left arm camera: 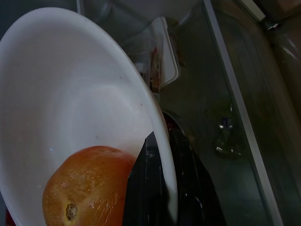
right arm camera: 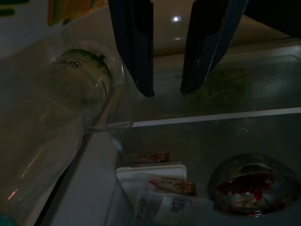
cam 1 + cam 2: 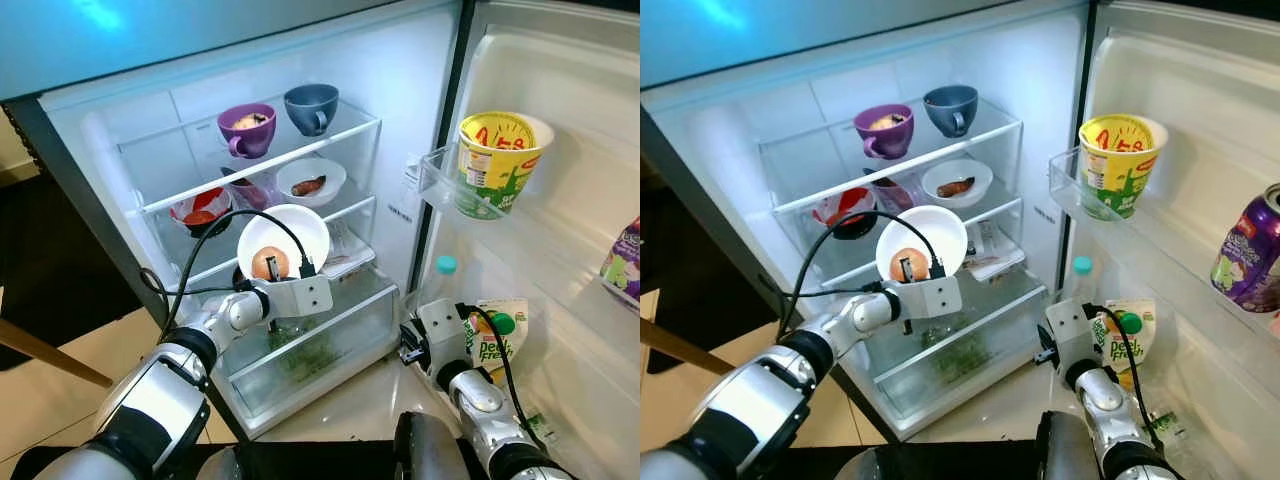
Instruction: Restocking fridge
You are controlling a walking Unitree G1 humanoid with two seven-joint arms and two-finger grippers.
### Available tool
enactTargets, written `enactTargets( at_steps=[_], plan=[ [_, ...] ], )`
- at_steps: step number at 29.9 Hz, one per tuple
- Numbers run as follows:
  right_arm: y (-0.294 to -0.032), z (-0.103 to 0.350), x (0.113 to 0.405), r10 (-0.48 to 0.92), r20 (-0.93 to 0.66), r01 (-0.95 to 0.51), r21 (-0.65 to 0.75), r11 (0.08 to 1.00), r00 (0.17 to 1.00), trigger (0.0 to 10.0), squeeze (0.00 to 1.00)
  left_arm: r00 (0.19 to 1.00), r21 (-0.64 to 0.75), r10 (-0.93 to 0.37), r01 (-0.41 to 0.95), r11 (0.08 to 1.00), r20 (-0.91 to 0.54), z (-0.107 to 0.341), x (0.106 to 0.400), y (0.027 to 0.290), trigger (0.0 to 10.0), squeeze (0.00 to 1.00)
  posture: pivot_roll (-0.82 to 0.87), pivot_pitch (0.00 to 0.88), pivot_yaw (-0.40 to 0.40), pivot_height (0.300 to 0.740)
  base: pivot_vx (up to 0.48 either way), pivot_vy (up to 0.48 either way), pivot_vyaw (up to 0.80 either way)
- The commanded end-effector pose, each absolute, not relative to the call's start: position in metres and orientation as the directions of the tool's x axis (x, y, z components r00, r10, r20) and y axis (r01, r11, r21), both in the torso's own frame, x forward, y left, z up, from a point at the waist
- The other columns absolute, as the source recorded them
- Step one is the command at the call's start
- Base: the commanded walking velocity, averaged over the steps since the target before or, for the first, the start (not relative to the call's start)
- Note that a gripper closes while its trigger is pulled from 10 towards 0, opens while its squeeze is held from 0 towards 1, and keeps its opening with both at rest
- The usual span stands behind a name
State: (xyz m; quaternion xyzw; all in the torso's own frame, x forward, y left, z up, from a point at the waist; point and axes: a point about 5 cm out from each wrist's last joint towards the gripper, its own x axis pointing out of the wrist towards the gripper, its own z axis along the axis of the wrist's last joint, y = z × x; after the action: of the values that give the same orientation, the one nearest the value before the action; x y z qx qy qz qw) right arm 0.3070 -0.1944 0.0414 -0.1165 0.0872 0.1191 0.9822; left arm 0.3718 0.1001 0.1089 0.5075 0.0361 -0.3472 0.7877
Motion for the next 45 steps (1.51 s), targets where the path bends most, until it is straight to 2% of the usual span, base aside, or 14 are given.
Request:
enactTargets(
  at_steps=[1, 13, 23, 28, 36, 45],
  plan=[
    [-0.19, 0.037, 0.303, 0.232, -0.215, -0.276, -0.204, 0.939, 0.949, 10.0, 0.0, 0.781, 0.778, -0.473, 0.568, 0.268, -0.408, 0.117, 0.378, 0.113, 10.0, 0.0, -0.1, 0.151, 0.113, 0.474, 0.0, 0.0, 0.0],
    [-0.19, 0.037, 0.3, 0.241, -0.209, -0.284, -0.211, 0.935, 0.948, 10.0, 0.0, 0.809, 0.772, -0.417, 0.555, 0.309, -0.415, 0.127, 0.386, 0.118, 10.0, 0.0, -0.11, 0.178, 0.116, 0.474, 0.0, 0.0, 0.0],
    [-0.194, 0.04, 0.294, 0.248, -0.196, -0.29, -0.224, 0.931, 0.949, 10.0, 0.0, 0.864, 0.764, -0.299, 0.499, 0.408, -0.405, 0.14, 0.395, 0.145, 10.0, 0.0, -0.09, 0.226, 0.115, 0.474, 0.0, 0.0, 0.0],
    [-0.193, 0.054, 0.297, 0.273, -0.129, -0.296, -0.229, 0.927, 0.953, 10.0, 0.0, 0.87, 0.77, -0.291, 0.49, 0.41, -0.399, 0.147, 0.397, 0.149, 10.0, 0.0, -0.09, 0.244, 0.116, 0.474, 0.0, 0.0, 0.0],
    [-0.179, 0.112, 0.299, 0.443, 0.099, -0.403, -0.277, 0.872, 0.891, 10.0, 0.0, 0.869, 0.766, -0.288, 0.492, 0.414, -0.402, 0.151, 0.399, 0.148, 10.0, 0.0, -0.1, 0.275, 0.114, 0.474, 0.0, 0.0, 0.0],
    [-0.163, 0.143, 0.296, 0.535, 0.167, -0.475, -0.297, 0.828, 0.828, 10.0, 0.0, 0.872, 0.768, -0.273, 0.488, 0.414, -0.406, 0.154, 0.401, 0.15, 10.0, 0.0, -0.11, 0.282, 0.111, 0.474, 0.0, 0.0, 0.0]
  ],
)
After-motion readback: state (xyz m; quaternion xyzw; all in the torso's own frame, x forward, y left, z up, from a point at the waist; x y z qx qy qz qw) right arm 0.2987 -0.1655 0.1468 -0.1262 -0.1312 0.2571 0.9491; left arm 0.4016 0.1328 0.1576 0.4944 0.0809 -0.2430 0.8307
